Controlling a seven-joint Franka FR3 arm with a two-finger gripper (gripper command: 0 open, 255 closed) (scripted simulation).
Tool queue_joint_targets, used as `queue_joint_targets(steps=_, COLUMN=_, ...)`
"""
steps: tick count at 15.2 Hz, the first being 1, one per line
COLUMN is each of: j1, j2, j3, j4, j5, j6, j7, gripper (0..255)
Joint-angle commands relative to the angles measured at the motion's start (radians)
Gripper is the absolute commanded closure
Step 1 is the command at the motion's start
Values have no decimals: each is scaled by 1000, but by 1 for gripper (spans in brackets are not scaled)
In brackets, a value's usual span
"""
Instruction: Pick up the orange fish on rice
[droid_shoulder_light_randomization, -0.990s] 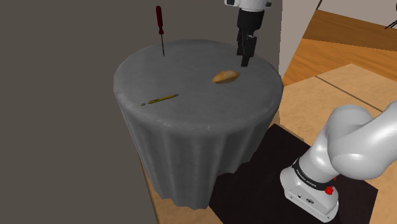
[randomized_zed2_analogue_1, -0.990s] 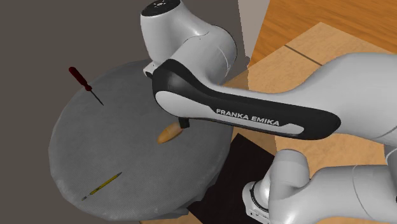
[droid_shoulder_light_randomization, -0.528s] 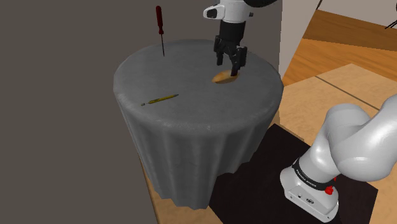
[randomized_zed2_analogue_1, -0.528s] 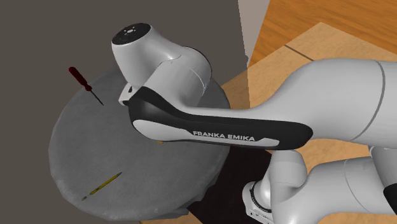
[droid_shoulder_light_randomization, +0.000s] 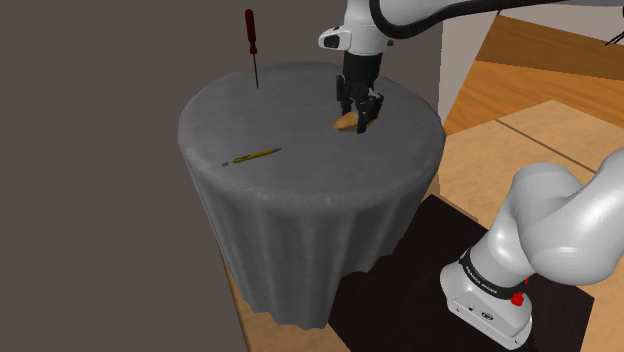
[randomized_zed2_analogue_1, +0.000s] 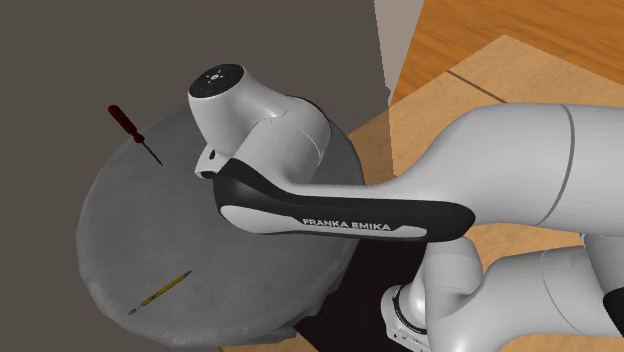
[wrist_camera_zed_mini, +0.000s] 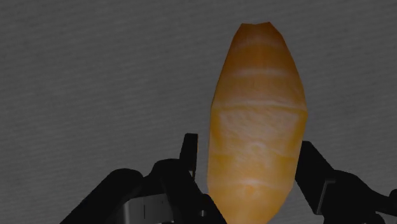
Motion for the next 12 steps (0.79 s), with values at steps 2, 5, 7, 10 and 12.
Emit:
queue_joint_targets(steps=2, j1=0, j2=0, j3=-1, j4=-1, j5=0, j6=2, j7=-1, gripper=255)
queue_joint_targets(steps=5, j1=0, j2=0, j3=-1, j4=-1, j5=0, j6=2, j7=-1, gripper=255)
queue_joint_targets(steps=7, j1=-1, j2=0, j3=-1, j4=-2, j5=-1, j6=2, j7=-2, gripper=255)
queue_joint_targets(steps=10, j1=0, j2=0, j3=1, j4=11, j5=1, j6=-11, j7=1, gripper=255)
queue_joint_targets(steps=12, j1=1, j2=-1, j3=2, j4=37, j5=1, j6=-38, j7=1, gripper=255)
